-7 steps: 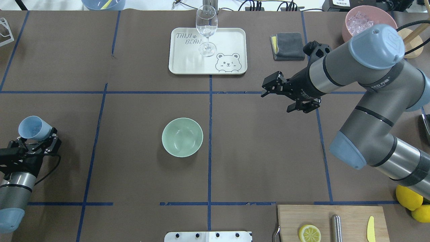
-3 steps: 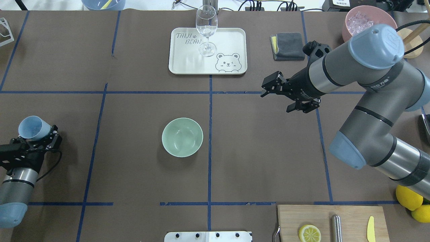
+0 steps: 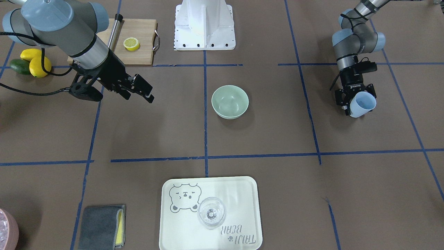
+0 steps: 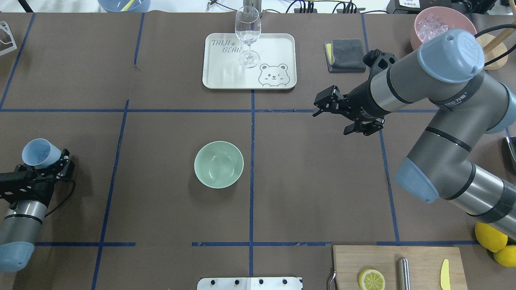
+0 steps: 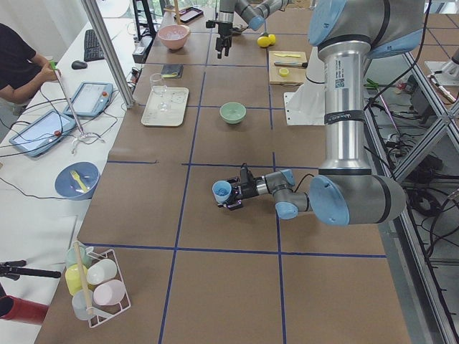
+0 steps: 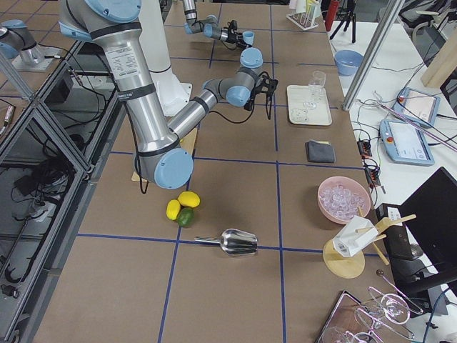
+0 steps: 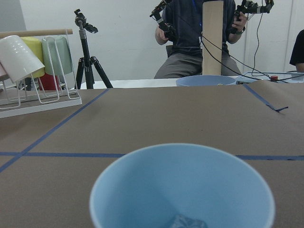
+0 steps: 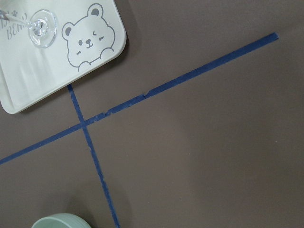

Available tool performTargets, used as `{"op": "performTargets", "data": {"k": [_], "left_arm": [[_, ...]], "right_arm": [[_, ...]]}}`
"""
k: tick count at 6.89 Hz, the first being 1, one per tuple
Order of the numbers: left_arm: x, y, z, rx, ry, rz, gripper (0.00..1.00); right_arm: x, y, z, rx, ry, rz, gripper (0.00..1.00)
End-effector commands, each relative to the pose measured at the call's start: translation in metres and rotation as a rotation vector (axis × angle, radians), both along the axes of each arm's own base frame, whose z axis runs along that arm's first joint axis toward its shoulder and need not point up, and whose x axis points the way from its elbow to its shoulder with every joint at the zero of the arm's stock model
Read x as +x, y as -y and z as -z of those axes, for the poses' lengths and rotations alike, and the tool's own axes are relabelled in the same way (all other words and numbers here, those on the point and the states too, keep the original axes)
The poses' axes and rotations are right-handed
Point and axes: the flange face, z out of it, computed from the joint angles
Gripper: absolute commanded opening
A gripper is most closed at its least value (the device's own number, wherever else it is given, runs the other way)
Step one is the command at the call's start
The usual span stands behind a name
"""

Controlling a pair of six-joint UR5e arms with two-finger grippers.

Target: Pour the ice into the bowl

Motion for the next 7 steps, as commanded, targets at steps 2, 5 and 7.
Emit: {"op": "performTargets", "data": {"k": [2,5,7], "left_arm": [[-0.004,0.008,0.001,-0.016,-0.02,-0.001,0.11],[-0.008,0.01,0.035,0.079,0.024,-0.084,0.0],[0.004,0.011,0.091,0.185,0.009,-0.192,0.0]], "right_arm": [[0.0,0.0,0.0,-0.002,0.0,-0.001,1.0],[0.003,-0.001,0.004,0.006,0.006,-0.003,1.0],[0.007,-0.001,0.005,0.009,0.009,-0.008,1.0]]}}
